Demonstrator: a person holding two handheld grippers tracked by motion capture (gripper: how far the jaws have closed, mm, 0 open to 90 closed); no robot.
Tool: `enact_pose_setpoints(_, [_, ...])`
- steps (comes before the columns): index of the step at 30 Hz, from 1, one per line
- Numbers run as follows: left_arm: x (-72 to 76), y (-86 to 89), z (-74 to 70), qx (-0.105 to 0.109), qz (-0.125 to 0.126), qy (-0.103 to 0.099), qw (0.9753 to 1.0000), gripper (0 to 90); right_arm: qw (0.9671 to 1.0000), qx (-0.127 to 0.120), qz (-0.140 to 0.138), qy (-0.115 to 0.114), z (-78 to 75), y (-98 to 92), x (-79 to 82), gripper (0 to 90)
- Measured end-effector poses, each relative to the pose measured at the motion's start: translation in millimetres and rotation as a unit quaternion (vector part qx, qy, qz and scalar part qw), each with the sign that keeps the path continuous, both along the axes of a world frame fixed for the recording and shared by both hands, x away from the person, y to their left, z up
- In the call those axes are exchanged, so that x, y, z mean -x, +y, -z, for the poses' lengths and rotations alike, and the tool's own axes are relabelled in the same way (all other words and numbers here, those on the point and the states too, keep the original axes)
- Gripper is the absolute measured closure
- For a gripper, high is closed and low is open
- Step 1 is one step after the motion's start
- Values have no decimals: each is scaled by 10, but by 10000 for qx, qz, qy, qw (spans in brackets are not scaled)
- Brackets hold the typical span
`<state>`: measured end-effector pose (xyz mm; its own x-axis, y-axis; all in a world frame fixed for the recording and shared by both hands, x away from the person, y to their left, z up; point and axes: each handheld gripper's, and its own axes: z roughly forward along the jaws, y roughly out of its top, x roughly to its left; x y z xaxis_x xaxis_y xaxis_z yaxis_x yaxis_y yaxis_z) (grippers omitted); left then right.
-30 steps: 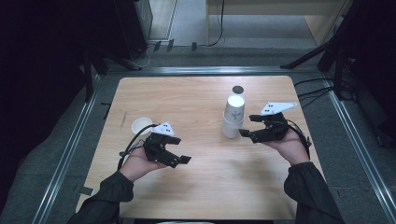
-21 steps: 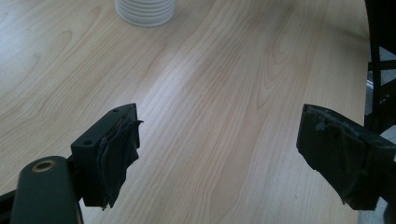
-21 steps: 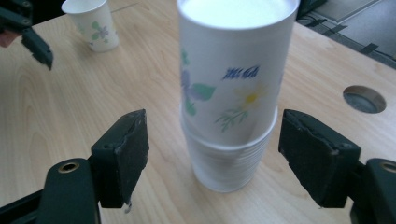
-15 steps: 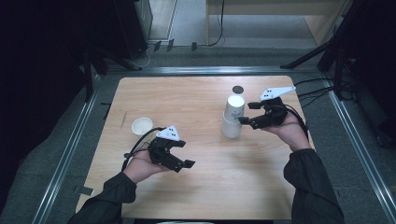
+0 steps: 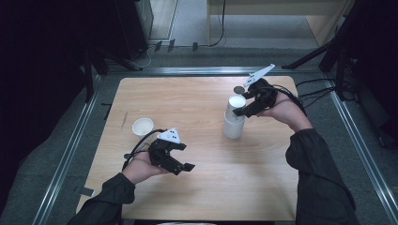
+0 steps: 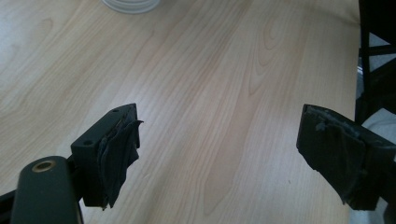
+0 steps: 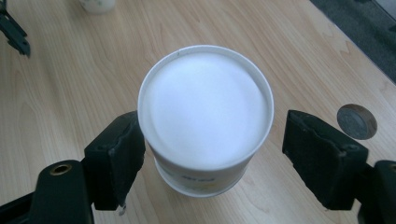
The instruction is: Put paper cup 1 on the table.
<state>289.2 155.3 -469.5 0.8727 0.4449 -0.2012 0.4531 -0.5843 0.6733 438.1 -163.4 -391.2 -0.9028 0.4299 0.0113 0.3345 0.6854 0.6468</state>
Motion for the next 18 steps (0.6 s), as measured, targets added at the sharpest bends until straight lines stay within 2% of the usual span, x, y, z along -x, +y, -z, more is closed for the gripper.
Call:
enact_pose_setpoints(3, [8, 3, 7, -64, 33, -2, 10000, 136, 9993, 342, -121, 4, -39, 85, -37, 215])
enact_pose_setpoints(7, [7, 21, 9, -73, 37, 2, 10000, 136, 9976, 635, -232, 114, -35, 171, -89, 216])
enact_pose_setpoints(15, [8, 30, 1, -65, 27, 6, 10000, 136, 9949, 899, -388, 245, -39, 260, -112, 270])
enact_pose_setpoints(18, [9, 24, 4, -66, 54, 1, 10000, 136, 9945, 911, -443, 249, -44, 270, -105, 304])
